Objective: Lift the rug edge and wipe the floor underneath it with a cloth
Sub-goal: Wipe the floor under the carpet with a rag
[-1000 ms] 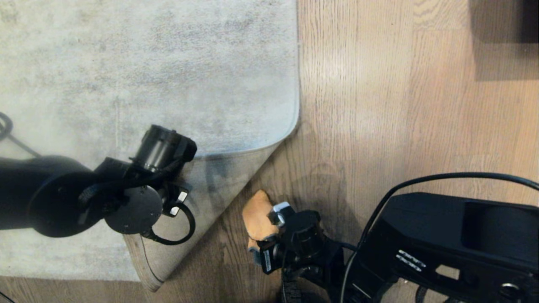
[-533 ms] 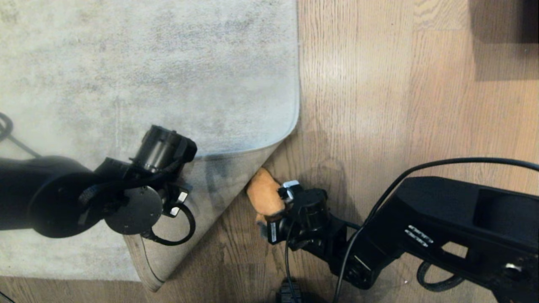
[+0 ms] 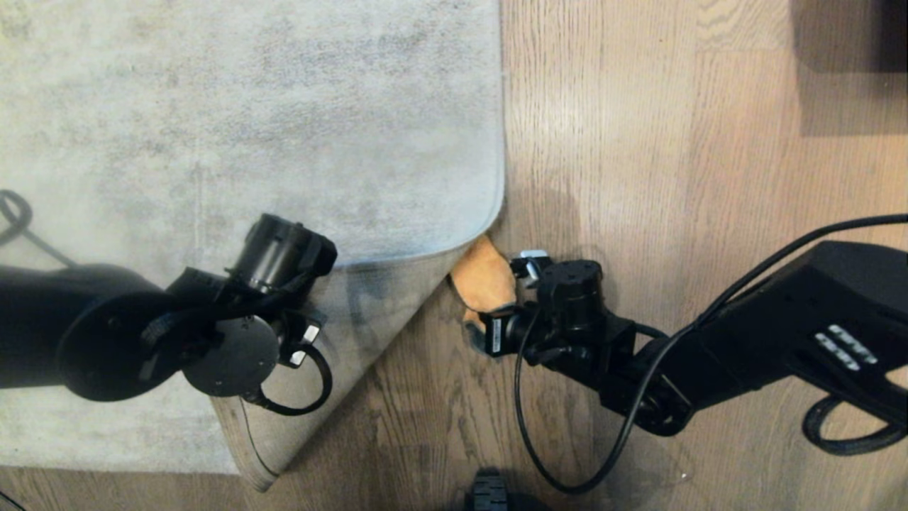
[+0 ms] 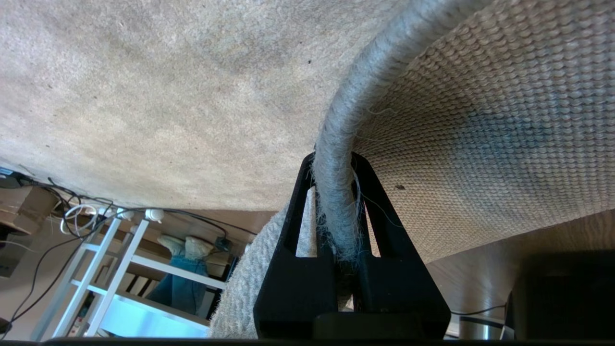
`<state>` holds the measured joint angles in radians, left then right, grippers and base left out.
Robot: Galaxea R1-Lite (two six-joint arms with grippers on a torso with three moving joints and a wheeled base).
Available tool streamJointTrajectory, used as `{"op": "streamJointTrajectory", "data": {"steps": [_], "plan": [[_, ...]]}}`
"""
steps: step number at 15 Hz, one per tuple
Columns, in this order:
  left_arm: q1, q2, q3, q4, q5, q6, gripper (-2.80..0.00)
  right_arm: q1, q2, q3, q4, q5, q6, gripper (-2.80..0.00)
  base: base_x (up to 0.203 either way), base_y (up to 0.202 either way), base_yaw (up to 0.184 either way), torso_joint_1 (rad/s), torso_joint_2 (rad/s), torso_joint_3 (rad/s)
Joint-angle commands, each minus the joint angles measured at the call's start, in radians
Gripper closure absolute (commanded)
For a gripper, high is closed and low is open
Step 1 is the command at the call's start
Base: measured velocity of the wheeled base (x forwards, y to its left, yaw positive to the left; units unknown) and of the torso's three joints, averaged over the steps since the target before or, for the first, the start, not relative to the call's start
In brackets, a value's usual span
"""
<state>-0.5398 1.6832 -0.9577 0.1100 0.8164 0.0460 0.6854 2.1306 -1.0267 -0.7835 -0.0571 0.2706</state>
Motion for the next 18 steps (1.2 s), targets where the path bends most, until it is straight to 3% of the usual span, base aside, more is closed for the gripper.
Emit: {"op": "streamJointTrajectory", "data": {"steps": [1, 4, 6, 8, 13, 18], "plan": [[0.000, 0.003, -0.001, 0.000, 0.004, 0.000, 0.00, -0.007, -0.127, 0.034, 0.040, 0.002, 0.001, 0.00, 0.000, 0.000, 0.000, 0.000, 0.00, 0.000], [0.000, 0.003, 0.000, 0.000, 0.004, -0.001, 0.00, 0.050, -0.219, 0.159, 0.057, 0.004, 0.003, 0.00, 0.000, 0.000, 0.000, 0.000, 0.00, 0.000], [0.000, 0.003, 0.000, 0.000, 0.004, -0.001, 0.00, 0.142, -0.255, 0.258, 0.045, 0.004, 0.008, 0.00, 0.000, 0.000, 0.000, 0.000, 0.00, 0.000], [0.000, 0.003, 0.000, 0.000, 0.006, 0.000, 0.00, 0.235, -0.254, 0.291, 0.039, -0.022, 0.064, 0.00, 0.000, 0.000, 0.000, 0.000, 0.00, 0.000], [0.001, 0.003, 0.002, 0.000, 0.007, -0.001, 0.00, 0.386, -0.064, 0.296, -0.046, -0.119, 0.197, 0.00, 0.000, 0.000, 0.000, 0.000, 0.00, 0.000], [0.000, 0.010, 0.000, 0.002, 0.009, -0.001, 0.00, 0.460, 0.131, 0.285, -0.194, -0.130, 0.233, 0.00, 0.000, 0.000, 0.000, 0.000, 0.00, 0.000]]}}
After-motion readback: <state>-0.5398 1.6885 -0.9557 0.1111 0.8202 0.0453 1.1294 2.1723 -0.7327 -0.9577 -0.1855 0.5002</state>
